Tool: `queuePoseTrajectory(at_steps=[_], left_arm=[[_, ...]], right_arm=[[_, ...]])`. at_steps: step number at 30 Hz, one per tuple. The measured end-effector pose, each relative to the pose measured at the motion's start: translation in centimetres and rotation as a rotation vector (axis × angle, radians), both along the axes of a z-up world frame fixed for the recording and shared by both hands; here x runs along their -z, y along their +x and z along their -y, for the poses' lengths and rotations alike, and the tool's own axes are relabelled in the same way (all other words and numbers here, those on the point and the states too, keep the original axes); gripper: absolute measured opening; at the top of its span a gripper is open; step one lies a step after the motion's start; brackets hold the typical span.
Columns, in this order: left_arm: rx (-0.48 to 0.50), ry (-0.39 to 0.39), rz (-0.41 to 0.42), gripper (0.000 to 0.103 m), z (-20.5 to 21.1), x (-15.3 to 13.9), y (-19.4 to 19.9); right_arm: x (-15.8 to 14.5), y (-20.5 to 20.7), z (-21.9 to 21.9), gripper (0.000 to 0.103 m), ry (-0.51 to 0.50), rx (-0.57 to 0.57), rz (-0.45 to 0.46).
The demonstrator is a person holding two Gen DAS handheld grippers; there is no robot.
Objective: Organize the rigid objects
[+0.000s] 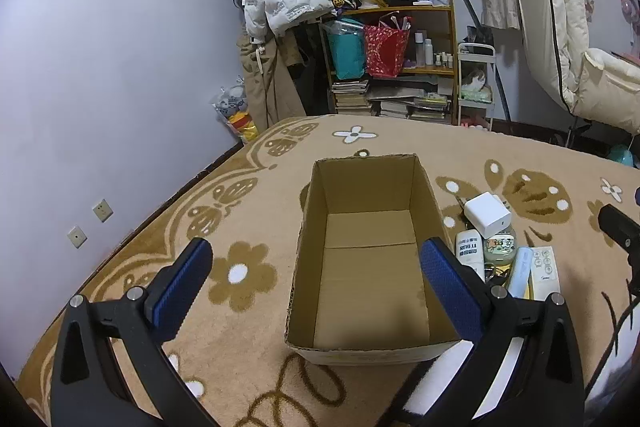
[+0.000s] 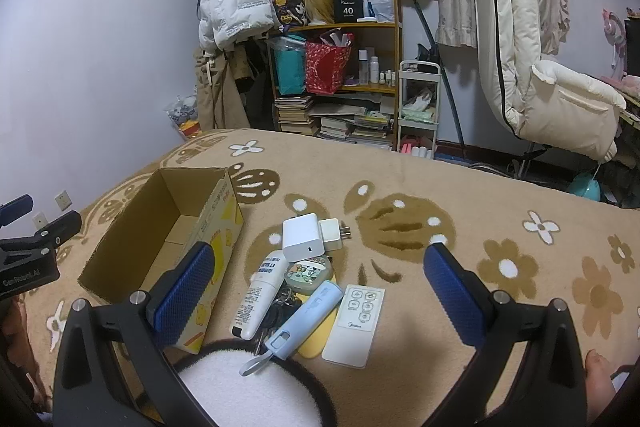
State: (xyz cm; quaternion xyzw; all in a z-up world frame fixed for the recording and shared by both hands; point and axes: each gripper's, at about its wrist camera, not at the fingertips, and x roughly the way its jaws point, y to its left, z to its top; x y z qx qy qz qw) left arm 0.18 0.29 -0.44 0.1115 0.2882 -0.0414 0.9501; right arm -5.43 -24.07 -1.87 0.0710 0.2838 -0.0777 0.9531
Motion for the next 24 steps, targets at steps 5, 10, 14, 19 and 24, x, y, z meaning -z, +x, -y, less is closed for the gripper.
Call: queuePoseTrajectory(at_steps=[5,10,14,19,24], left_arm=[[0.000,0.007,-0.001,0.103,0.10,-0.02,-0.05],[0.000,0.018,0.012,0.103,0.30,-0.09,-0.18],[0.005,0.026,0.010,0.103,0.51,0.02,-0.19],[0.010,0.026,-0.001,0.103,0.55,0.21,-0.15],[0.008,0.030,-0.001,0.103,0.52,0.16,-0.14]], right_arm=[[-0.05,0.08,-0.18,0.103,-0.002,0.002,-0.002],[-0.08,0.07,-0.22,0.103,0.001,-0.001,-0.002],[-0.06,0.10,-0.39,0.103,-0.005,0.002,-0.002],[-0.06,0.09,-0.27,0.103,-0.006,0.001,-0.003],[-0.05,0.11,-0.24,0.103,-0.006,0.000,-0.004]])
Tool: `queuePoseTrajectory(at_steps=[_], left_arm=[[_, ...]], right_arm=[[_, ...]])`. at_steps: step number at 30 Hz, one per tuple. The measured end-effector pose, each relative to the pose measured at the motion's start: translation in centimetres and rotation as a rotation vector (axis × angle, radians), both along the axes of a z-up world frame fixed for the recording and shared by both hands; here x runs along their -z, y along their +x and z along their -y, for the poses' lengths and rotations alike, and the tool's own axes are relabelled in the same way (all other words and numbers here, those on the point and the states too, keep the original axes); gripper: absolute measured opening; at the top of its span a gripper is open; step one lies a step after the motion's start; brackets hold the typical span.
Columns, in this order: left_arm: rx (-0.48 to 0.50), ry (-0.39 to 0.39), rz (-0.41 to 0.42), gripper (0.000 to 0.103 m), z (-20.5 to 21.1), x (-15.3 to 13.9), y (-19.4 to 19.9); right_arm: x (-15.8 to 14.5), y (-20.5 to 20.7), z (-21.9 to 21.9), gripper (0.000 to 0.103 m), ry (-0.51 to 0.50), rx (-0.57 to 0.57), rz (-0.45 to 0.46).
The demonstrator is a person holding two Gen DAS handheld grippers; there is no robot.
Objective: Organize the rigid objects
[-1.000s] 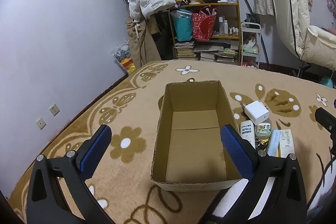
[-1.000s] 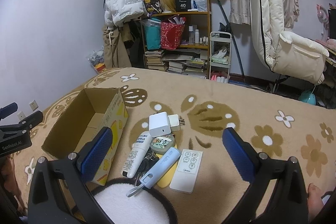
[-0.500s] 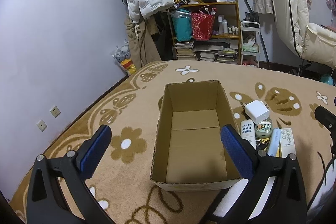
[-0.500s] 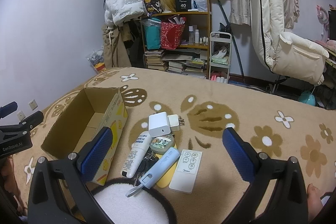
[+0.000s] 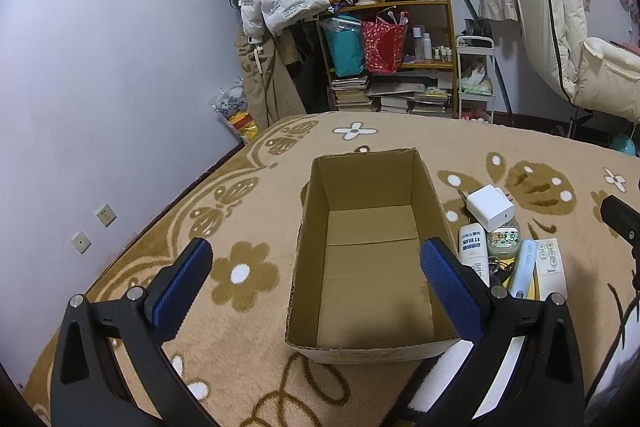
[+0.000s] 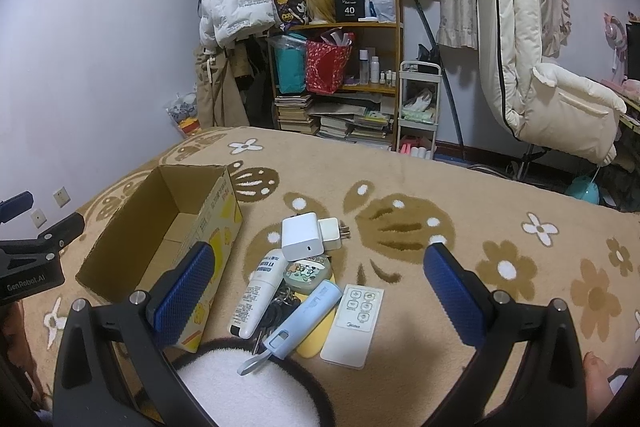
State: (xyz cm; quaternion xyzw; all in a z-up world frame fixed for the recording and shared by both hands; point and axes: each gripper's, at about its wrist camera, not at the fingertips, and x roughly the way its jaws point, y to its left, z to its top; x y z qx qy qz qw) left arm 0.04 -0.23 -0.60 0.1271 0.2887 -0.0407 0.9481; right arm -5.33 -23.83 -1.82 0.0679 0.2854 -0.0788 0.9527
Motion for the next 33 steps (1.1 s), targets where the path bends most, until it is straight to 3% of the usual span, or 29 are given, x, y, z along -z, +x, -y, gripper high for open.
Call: queuePoseTrajectory(at_steps=[33], left_arm=[[0.009,0.006,0.006,0.103,-0.02,-0.57,-0.20]], right_arm=[[-0.19,-0.10,0.06,0.103,-0.012,0.001,-0.002]])
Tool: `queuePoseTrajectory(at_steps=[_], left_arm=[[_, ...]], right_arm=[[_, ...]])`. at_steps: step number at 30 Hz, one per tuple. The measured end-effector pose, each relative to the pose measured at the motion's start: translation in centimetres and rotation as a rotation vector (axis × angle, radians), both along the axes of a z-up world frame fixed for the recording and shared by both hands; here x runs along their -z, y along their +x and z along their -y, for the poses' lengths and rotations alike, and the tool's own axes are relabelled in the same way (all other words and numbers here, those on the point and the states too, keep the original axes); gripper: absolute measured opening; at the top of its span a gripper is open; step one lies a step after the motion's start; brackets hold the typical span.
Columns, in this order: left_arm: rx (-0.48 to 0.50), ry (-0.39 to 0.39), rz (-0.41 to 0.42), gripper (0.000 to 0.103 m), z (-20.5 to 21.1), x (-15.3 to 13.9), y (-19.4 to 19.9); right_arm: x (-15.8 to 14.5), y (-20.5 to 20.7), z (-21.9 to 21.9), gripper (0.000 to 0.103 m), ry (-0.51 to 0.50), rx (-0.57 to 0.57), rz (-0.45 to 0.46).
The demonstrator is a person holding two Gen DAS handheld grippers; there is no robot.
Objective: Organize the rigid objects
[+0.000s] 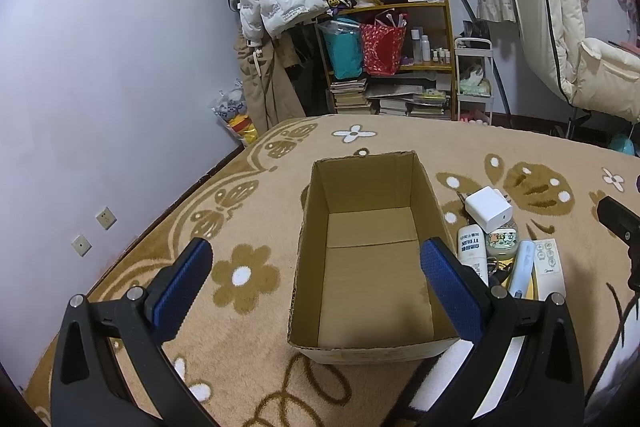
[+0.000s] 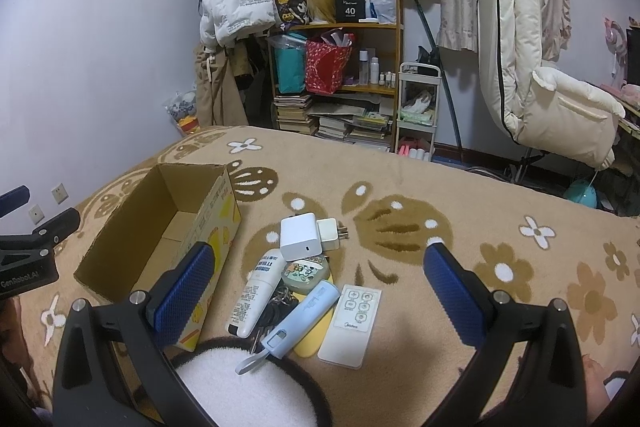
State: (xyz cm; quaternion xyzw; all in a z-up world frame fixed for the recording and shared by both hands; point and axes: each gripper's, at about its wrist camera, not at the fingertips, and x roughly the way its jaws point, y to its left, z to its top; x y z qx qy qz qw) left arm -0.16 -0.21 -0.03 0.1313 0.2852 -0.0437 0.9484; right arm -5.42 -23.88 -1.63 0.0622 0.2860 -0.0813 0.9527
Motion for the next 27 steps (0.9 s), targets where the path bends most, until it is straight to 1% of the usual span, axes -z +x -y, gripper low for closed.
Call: queuePoseTrajectory(at_steps=[7,14,19,25,27], left_arm=[[-0.002,0.026,-0.008,0.103,0.4,0.4,0.2],[-0.001,0.020,-0.018,0.103,0.4,0.6,0.5],[-0.027,0.005,-0.055,0.103,0.2,1.2,1.8],[-0.049,-0.002,-0.061,0.103,-0.6,1.4,3.3],[-0.057,-0.002,-0.064,0.103,-1.0,1.5,3.9]], right_arm=[[-0.1,0.2,-0.2,0.103,-0.001,0.003,0.000],[0.2,-0.2,0.1,0.103,-0.005,0.005,0.002],[0.4,-0.3,0.9,0.103,-0.013,0.021,-0.004],[0.4,-0.3,2.0,0.103,0.003,0.040,0.000],[0.0,0.4,1.3,0.103,-0.006,0.040,0.001]])
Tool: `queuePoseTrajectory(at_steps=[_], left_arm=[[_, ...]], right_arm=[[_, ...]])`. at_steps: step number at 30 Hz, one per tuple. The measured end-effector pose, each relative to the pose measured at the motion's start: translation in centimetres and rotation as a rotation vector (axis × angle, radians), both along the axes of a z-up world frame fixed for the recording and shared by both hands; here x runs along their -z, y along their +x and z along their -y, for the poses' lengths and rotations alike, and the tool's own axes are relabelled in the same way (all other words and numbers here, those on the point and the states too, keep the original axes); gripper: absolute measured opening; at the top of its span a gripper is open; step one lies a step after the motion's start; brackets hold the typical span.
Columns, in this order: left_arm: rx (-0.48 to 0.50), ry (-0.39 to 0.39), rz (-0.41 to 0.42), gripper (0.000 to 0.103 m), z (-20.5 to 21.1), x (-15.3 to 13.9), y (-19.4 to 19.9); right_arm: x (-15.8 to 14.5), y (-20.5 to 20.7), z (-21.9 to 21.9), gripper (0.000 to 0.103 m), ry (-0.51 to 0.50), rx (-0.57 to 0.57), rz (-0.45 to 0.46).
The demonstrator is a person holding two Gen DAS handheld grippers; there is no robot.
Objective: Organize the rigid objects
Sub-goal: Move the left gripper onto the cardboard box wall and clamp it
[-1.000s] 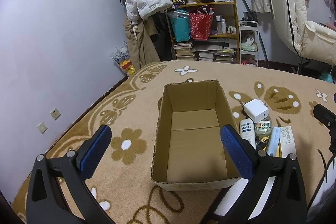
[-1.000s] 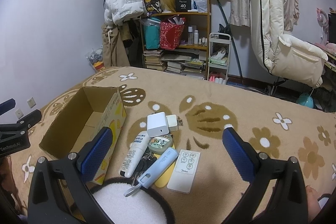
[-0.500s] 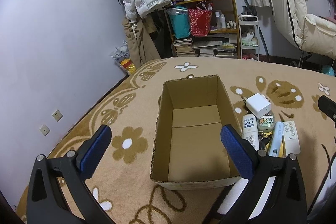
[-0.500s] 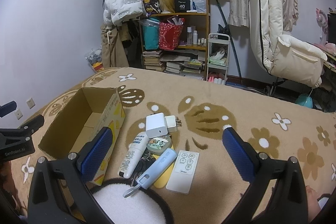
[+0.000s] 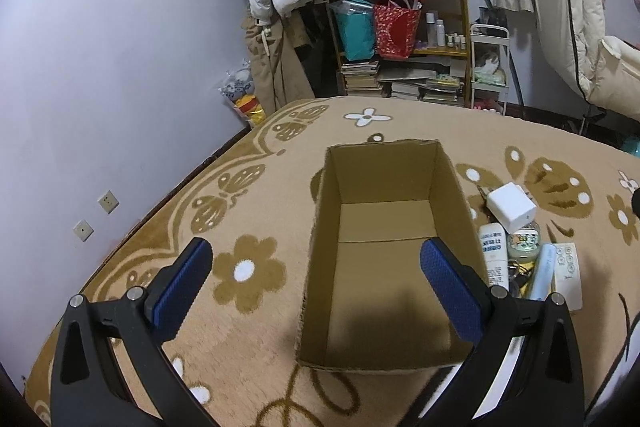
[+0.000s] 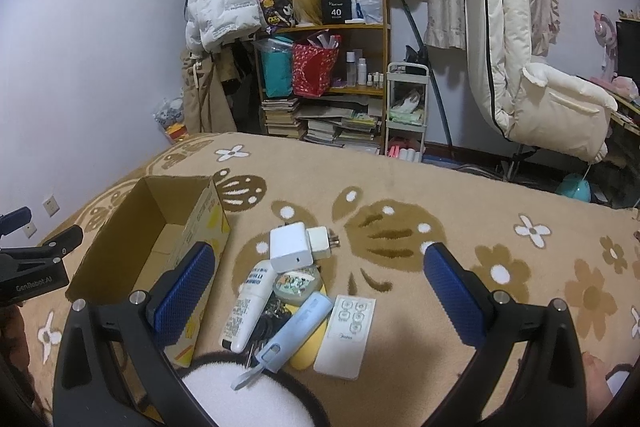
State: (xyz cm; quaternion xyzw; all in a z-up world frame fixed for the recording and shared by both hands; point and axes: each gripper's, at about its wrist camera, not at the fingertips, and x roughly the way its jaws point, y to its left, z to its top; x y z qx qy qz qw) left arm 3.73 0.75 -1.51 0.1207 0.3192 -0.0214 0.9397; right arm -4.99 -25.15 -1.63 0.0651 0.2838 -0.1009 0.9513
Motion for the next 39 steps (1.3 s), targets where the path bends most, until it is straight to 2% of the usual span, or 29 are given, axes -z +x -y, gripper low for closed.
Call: queuePoseTrajectory(at_steps=[4,11,21,24,29,32,33,34,39], left_arm=[[-0.011,-0.001,-0.003,0.103,-0.8,-0.3,1.0],[0.008,-0.070,-0.006,0.103,-1.3,-0.8,2.8],[0.000,-0.076,-0.083,0.101,-1.9,3.0,4.4],[-0.024,-0.065,-0.105,0.094,-2.6,4.2,4.7],[-0.033,-0.089,-0.138,0.081,-3.6,5.4,4.9],[-0.028,-0.081,-0.181,0.061,-3.7,6.5,5.2],[-0.022,-0.082,-0.188,0.048,-3.7,6.7,5.2],[-0.013,-0.089,-0.198,0.038,-3.8,7.0,5.2],[-0.010,-0.101,-0.226,0.022,-4.2,7.8,5.4]], right_arm=[[-0.3,0.9,-0.2,0.103,0.010,0.000,-0.002],[0.8,3.3,-1.7,0.103,0.043,-0.014,-0.049],[3.8,4.6,-1.3,0.103,0.040,0.014,-0.150],[4.9,4.7,-0.7,0.103,0.043,0.031,-0.184],[6.5,4.3,0.8,0.103,0.071,0.071,-0.214],[7.6,4.3,1.4,0.103,0.073,0.095,-0.239],[8.0,4.2,1.7,0.103,0.073,0.101,-0.246],[8.5,4.3,2.0,0.103,0.073,0.109,-0.260],[10.6,4.8,2.5,0.103,0.065,0.129,-0.321]])
